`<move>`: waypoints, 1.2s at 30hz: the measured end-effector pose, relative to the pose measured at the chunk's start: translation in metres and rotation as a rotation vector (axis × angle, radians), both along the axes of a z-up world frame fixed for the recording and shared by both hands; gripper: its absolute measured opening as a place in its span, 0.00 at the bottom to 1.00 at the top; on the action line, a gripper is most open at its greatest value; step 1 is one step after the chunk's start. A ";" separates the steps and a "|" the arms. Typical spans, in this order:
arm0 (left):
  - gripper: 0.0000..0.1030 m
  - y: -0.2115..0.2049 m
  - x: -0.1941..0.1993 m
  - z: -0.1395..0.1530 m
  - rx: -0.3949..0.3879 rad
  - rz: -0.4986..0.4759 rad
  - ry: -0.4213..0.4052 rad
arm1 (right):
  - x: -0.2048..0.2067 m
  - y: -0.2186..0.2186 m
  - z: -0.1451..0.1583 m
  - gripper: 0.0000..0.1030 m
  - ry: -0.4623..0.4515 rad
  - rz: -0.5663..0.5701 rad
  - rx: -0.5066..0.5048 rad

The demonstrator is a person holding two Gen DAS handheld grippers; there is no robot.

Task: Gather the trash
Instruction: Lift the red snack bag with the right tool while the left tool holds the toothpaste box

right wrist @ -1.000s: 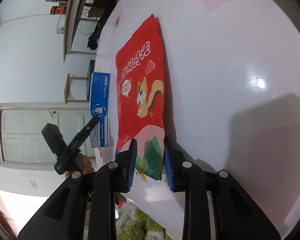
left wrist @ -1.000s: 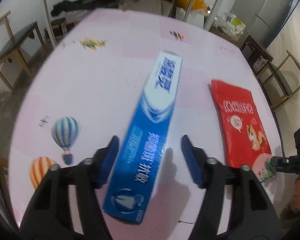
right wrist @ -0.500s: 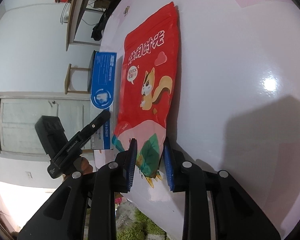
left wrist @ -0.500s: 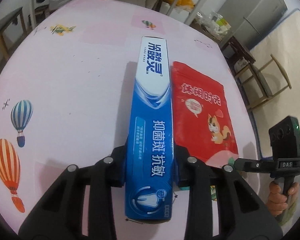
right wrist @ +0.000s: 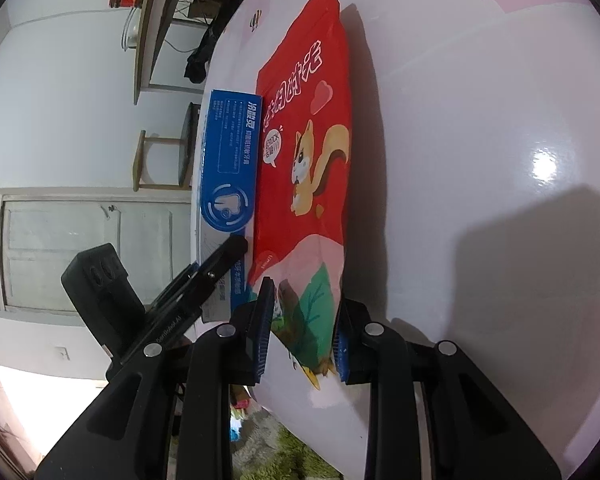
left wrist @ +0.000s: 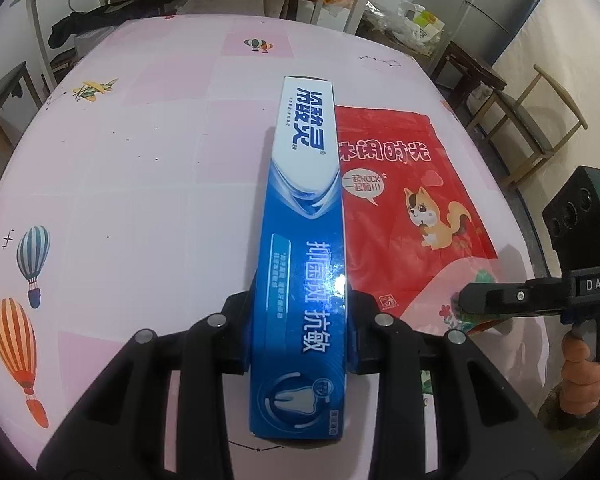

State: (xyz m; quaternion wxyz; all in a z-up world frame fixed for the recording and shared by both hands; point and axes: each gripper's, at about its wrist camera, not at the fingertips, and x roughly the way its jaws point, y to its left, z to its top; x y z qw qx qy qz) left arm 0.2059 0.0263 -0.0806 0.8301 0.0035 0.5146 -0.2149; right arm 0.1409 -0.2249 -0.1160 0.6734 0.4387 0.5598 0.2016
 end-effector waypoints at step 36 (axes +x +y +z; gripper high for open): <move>0.31 0.025 0.013 -0.007 -0.107 0.105 0.075 | -0.010 -0.027 0.002 0.07 -0.013 -0.215 0.020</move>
